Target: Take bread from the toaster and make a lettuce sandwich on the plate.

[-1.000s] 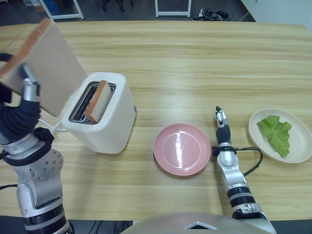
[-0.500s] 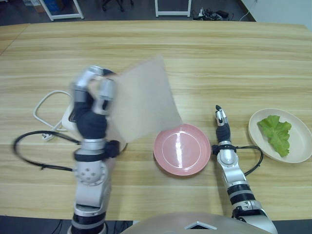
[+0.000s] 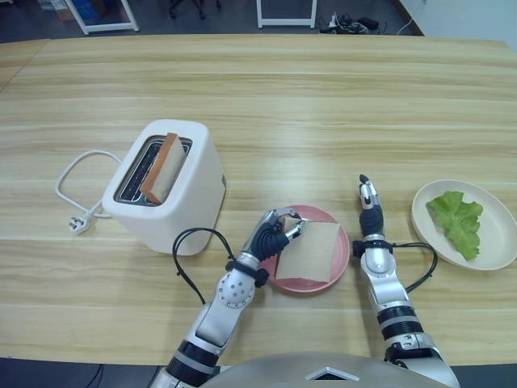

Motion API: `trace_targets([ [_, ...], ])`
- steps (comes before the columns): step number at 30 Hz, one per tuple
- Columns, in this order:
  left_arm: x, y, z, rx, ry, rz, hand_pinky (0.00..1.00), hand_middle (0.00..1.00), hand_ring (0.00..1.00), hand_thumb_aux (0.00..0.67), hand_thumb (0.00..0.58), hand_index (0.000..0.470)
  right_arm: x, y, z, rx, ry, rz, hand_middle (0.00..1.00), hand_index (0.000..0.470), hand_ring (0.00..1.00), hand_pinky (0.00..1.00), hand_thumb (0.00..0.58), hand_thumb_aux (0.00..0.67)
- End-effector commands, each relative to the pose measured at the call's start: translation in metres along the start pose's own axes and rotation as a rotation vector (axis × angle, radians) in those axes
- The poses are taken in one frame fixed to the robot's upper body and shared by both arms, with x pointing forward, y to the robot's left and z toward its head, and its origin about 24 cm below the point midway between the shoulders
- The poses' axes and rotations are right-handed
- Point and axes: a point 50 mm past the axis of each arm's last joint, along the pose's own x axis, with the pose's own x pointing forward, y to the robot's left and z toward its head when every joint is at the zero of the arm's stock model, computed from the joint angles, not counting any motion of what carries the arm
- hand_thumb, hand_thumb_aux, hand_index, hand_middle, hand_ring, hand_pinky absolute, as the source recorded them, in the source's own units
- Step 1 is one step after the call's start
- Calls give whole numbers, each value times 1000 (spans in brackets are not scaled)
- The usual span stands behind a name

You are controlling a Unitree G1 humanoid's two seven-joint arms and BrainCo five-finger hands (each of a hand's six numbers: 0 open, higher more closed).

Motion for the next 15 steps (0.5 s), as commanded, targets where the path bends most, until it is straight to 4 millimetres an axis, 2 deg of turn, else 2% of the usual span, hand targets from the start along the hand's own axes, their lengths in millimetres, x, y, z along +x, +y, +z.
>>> trace_targets([
  [1, -4, 10, -15, 67, 77, 22, 1000, 1000, 1000, 670, 580, 470, -3, 0, -4, -5, 24, -1, 0, 0, 0, 0, 0, 0],
  [3, -4, 14, -17, 129, 80, 40, 1000, 1000, 1000, 670, 580, 470, -3, 0, -4, -5, 24, 0, 0, 0, 0, 0, 0, 0],
  [4, -3, 15, -16, 181, 75, 54, 1000, 1000, 1000, 575, 568, 404, -3, 0, -4, -5, 24, 0, 0, 0, 0, 0, 0, 0],
  [5, -3, 16, -15, 218, 67, 62, 1000, 1000, 1000, 123, 194, 87, -3, -1, -4, -6, 24, 0, 0, 0, 0, 0, 0, 0],
  [6, -3, 16, -13, 294, 50, 71, 475, 475, 475, 0, 0, 0, -3, -1, -4, -6, 24, 0, 0, 0, 0, 0, 0, 0],
  [7, -3, 16, -10, 349, 27, 65, 0, 0, 0, 0, 0, 0, -3, -2, -4, -7, 24, -1, 0, 0, 0, 0, 0, 0],
  [12, -2, 19, 5, 625, -109, 148, 0, 0, 0, 0, 0, 0, -4, -2, -4, -9, 23, -1, 0, 0, 0, 0, 0, 0],
  [15, -6, 29, 26, 713, -239, 279, 0, 0, 0, 0, 0, 0, -4, -1, -3, -8, 21, 1, 0, 0, 0, 0, 0, 0],
])
